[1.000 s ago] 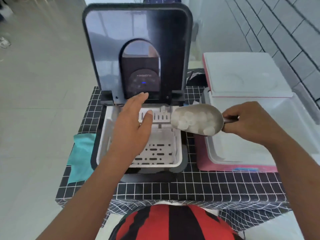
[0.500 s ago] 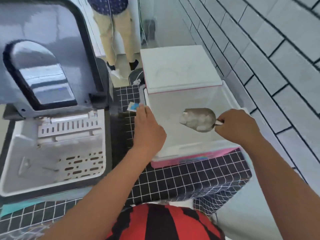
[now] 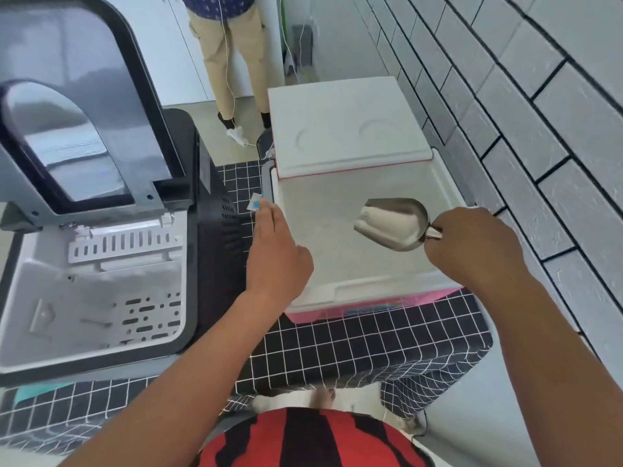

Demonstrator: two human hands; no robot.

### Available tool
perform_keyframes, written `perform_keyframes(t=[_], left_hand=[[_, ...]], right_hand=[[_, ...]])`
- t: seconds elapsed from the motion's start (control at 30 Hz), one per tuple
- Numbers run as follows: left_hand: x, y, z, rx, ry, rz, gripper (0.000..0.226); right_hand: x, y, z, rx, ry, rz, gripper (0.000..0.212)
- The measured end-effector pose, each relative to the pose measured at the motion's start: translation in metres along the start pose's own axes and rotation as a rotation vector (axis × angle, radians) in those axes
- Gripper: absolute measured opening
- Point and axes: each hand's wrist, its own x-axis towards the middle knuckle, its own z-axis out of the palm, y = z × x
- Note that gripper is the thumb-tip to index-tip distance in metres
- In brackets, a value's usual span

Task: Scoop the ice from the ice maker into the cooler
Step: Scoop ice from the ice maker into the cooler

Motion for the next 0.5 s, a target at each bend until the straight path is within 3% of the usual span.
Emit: perform_keyframes(t=[0.17, 0.33, 0.5], left_hand=[[0.01, 0.003, -0.039, -0.159, 0.025, 0.008, 0.044], [-0.014, -0.022, -0.088, -0.324, 0.293, 0.134, 0.05], [-0.049, -0.085, -0.124, -0.387, 0.491, 0.048, 0.038]], right_hand=[[-0.011, -0.012, -0.019, 0.062, 0.05, -0.079, 0.023], [-0.025, -0.05, -0.041, 0.136, 0.076, -0.194, 0.034], [-0.033, -0.109, -0.05, 0.12, 0.058, -0.362, 0.035]])
